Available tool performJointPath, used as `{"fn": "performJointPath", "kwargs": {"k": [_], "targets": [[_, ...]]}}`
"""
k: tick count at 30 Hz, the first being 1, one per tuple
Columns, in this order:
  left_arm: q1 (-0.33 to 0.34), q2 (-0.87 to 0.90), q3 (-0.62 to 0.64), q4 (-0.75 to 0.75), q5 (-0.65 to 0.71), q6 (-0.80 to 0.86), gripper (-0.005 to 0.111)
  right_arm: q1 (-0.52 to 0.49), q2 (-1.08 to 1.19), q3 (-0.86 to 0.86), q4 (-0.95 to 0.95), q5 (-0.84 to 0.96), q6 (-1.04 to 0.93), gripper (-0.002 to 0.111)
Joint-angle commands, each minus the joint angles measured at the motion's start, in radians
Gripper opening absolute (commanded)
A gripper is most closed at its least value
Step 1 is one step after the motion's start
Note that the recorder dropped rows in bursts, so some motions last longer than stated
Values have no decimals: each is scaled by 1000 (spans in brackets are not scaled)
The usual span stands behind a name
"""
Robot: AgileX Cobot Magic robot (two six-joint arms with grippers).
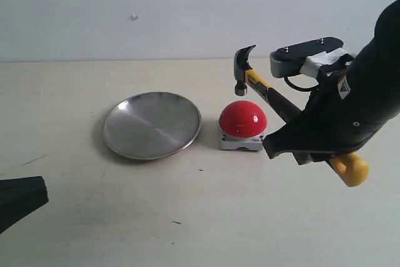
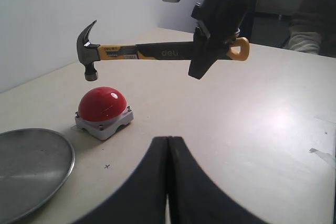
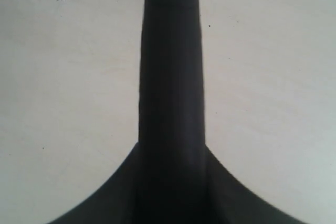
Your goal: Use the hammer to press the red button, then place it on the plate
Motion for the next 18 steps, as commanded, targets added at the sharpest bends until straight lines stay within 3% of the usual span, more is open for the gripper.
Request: {"fn": "performJointPath", "kwargs": {"k": [1, 13, 18], "targets": [[-5, -3, -5, -5, 6, 3, 0, -2, -16, -3, -18, -54, -9, 0], [-5, -3, -5, -5, 6, 3, 0, -2, -135, -5, -51, -149, 5, 0], [-5, -3, -5, -5, 6, 3, 0, -2, -259, -5, -168, -187, 89, 0]]}}
